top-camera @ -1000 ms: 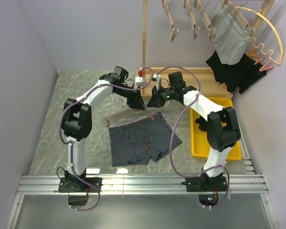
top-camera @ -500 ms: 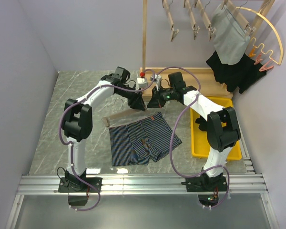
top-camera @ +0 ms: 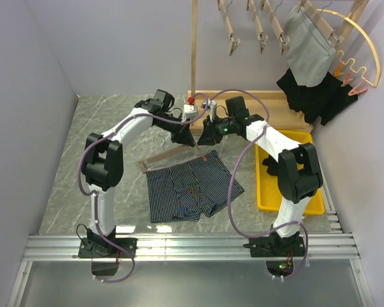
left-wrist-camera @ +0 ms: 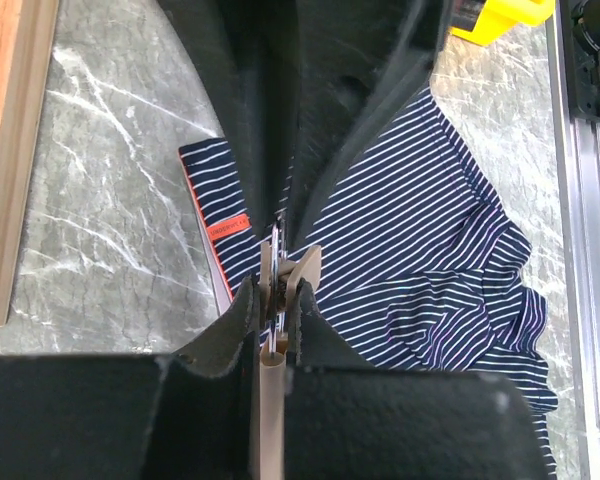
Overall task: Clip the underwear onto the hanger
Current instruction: Open the clamp at the hanger, then clamp the underwear onto the hanger.
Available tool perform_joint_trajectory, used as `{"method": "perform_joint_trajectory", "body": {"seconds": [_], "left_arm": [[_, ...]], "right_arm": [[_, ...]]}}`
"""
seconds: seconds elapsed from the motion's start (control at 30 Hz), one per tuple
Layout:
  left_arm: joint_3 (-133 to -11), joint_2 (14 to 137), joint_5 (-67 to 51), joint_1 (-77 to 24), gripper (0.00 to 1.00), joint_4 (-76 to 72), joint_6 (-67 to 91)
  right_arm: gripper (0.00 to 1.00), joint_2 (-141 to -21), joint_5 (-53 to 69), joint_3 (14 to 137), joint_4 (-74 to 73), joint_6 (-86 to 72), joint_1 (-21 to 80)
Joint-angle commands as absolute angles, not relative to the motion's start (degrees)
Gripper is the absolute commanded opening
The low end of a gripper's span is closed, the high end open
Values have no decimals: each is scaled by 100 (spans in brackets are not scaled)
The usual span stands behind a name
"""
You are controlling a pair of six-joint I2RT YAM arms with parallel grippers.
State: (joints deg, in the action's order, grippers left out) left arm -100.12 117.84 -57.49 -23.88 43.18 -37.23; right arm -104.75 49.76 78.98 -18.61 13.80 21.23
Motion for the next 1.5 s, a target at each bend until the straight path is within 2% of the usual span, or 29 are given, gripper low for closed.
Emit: {"method": "perform_joint_trajectory", "body": {"seconds": [0.0,0.03,0.07,0.13,0.27,0.33,0.53,0.93,1.27,1.37,1.47], "left_arm": [[-10160,11619,-5880,-2391,0,4464,-4025],[-10186,11645,-5897,-2373,0,4474,-4008],[-10213,11680,-5915,-2330,0,4491,-4008],[-10336,11786,-6055,-2268,0,4570,-3999],[-10468,11909,-6179,-2171,0,4579,-4025],[-10494,11944,-6196,-2162,0,4553,-4025],[-10661,12137,-6301,-2153,0,4447,-3894],[-10766,12480,-6565,-2153,0,3683,-3252],[-11039,13042,-6882,-2162,0,3235,-2663],[-11013,13130,-6908,-2153,0,3016,-2471],[-11030,13253,-6943,-2162,0,2927,-2356]], "right_arm": [[29,-10459,4887,8279,-2003,1204,2092],[41,-10459,4878,8279,-1995,1108,2013],[48,-10442,4895,8210,-1952,1047,1943],[57,-10398,4904,8130,-1855,810,1636],[57,-10424,4791,8025,-1854,370,1117],[53,-10529,4554,7972,-2082,291,1011],[50,-11020,4298,7813,-2259,-226,1072],[52,-11883,4051,8315,-2672,-325,1178],[29,-11944,4860,8103,-1996,-448,1178],[13,-11971,5000,8112,-1943,-387,1169],[3,-11857,5089,7981,-1741,-369,1160]]}}
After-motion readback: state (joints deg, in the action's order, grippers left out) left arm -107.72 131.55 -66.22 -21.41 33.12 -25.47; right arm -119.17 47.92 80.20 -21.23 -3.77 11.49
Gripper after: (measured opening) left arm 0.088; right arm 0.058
